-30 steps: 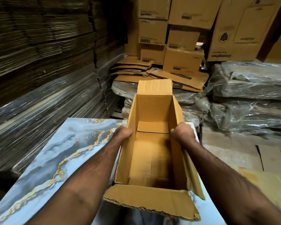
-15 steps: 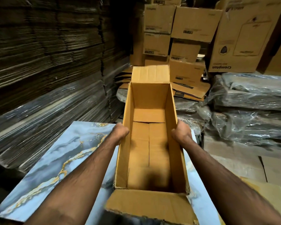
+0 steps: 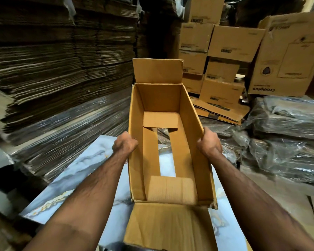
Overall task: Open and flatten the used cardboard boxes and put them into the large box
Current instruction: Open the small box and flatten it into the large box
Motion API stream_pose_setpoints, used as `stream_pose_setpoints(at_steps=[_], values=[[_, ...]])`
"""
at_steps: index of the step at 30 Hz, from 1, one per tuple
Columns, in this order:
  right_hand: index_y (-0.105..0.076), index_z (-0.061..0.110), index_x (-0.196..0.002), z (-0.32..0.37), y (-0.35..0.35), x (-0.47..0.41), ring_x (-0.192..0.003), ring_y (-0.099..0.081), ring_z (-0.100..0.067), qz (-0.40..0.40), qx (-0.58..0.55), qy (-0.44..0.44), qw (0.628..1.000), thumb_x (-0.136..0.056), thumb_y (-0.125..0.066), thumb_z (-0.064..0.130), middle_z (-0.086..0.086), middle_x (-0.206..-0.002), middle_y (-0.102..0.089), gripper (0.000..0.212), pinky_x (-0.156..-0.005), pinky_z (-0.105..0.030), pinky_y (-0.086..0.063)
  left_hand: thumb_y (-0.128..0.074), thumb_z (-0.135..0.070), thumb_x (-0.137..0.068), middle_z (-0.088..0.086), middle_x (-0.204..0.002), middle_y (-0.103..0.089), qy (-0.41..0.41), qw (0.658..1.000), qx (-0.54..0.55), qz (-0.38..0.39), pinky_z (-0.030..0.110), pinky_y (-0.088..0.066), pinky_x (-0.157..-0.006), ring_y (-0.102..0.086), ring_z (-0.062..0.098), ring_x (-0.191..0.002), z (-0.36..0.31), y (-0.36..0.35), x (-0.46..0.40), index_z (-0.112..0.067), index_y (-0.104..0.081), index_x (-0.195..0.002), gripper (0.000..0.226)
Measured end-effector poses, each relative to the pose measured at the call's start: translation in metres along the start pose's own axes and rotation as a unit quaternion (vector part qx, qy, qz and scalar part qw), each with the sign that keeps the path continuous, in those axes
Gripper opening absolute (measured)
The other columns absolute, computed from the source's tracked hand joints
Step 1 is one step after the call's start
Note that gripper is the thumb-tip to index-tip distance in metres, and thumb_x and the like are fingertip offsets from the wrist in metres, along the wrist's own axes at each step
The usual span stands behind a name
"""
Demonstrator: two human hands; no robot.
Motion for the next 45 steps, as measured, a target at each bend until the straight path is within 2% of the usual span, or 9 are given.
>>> stream_pose_setpoints(at_steps=[6,13,18,23,29,33,36,41,45], values=[[-0.057,0.017,-0.126,0.019,0.03,-0.009,-0.086,-0.056,-0.024,-0.048,-0.007,-0.023,0.999,-0.09,-0.059,0.006,-0.01,-0.11,-0.067,0.038,-0.073,-0.035,-0.05,-0.059,-0.024,-0.089,0.011,-0.104,-0.064,0.01,1.0,0.011,-0.026,0.034,-0.048,-0.068,-0.061,0.032,-0.091,0.024,0.042,-0.019,-0.011,-0.06,-0.109,0.023],[-0.052,0.014,-0.135,0.101,0.0,0.005,-0.1,-0.063,-0.03,-0.006,-0.019,0.076,0.997,-0.093,-0.056,0.005,-0.012,-0.117,-0.067,0.043,-0.077,-0.029,-0.045,-0.059,-0.029,-0.088,0.012,-0.103,-0.067,-0.058,0.994,0.072,-0.059,0.032,-0.045,-0.067,-0.064,0.035,-0.095,0.008,0.064,-0.032,-0.01,-0.063,-0.106,0.026],[-0.05,0.012,-0.137,0.122,-0.024,0.018,-0.082,-0.053,-0.017,0.024,0.003,0.09,0.996,-0.094,-0.058,0.006,-0.011,-0.118,-0.067,0.044,-0.07,-0.024,-0.047,-0.059,-0.025,-0.085,0.013,-0.109,-0.067,-0.045,0.994,0.072,-0.07,0.032,-0.046,-0.07,-0.064,0.034,-0.101,0.016,0.088,-0.058,-0.01,-0.064,-0.111,0.03],[-0.053,0.012,-0.132,0.141,-0.052,0.035,-0.101,-0.065,-0.029,0.054,0.046,0.112,0.991,-0.092,-0.059,0.008,-0.011,-0.114,-0.068,0.041,-0.09,-0.037,-0.054,-0.06,-0.02,-0.081,0.01,-0.098,-0.069,-0.033,0.994,0.093,-0.049,0.031,-0.052,-0.07,-0.065,0.03,-0.092,0.028,0.093,-0.067,-0.006,-0.067,-0.104,0.027],[-0.047,0.005,-0.125,0.139,-0.052,0.031,-0.093,-0.064,-0.03,0.032,0.112,0.071,0.991,-0.096,-0.056,0.012,-0.015,-0.111,-0.066,0.031,-0.079,-0.044,-0.055,-0.06,-0.017,-0.083,0.013,-0.101,-0.068,-0.058,0.994,0.094,-0.008,0.031,-0.048,-0.068,-0.064,0.031,-0.093,0.036,0.081,-0.065,-0.007,-0.065,-0.099,0.02],[-0.02,-0.002,-0.147,0.138,-0.044,0.029,-0.113,-0.057,-0.038,-0.054,0.238,0.044,0.969,-0.096,-0.057,0.008,-0.021,-0.142,-0.042,0.064,-0.087,-0.05,-0.052,-0.063,-0.024,-0.088,0.015,-0.105,-0.068,-0.056,0.978,0.198,0.021,0.031,-0.044,-0.071,-0.064,0.034,-0.101,0.037,0.066,-0.064,-0.005,-0.065,-0.104,0.026],[-0.008,0.002,-0.154,0.143,-0.044,0.028,-0.113,-0.055,-0.036,-0.083,0.255,0.049,0.962,-0.095,-0.056,0.007,-0.019,-0.143,-0.041,0.076,-0.086,-0.05,-0.053,-0.065,-0.027,-0.09,0.011,-0.095,-0.066,-0.051,0.96,0.273,0.025,0.03,-0.045,-0.072,-0.065,0.031,-0.096,0.038,0.06,-0.061,-0.007,-0.065,-0.097,0.021],[-0.032,0.005,-0.14,0.134,-0.032,0.024,-0.111,-0.058,-0.039,-0.087,0.117,-0.022,0.989,-0.095,-0.058,0.014,-0.018,-0.127,-0.057,0.054,-0.087,-0.051,-0.051,-0.064,-0.025,-0.09,0.014,-0.1,-0.071,-0.048,0.946,0.32,0.015,0.036,-0.055,-0.08,-0.067,0.034,-0.095,0.047,0.052,-0.057,-0.008,-0.068,-0.105,0.023],[-0.046,0.007,-0.124,0.15,-0.038,0.037,-0.091,-0.064,-0.033,-0.019,0.112,0.048,0.992,-0.095,-0.057,0.011,-0.012,-0.106,-0.066,0.031,-0.073,-0.036,-0.051,-0.062,-0.026,-0.092,0.011,-0.098,-0.069,-0.012,0.94,0.34,0.01,0.031,-0.046,-0.072,-0.066,0.033,-0.096,0.05,0.057,-0.063,-0.007,-0.068,-0.107,0.025]])
Point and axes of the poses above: each hand's wrist, its own x-axis away from the middle knuckle, its own y-axis out of the back of the hand, z = x × y, the point moved 5 cm from there along -x, towards the middle knuckle
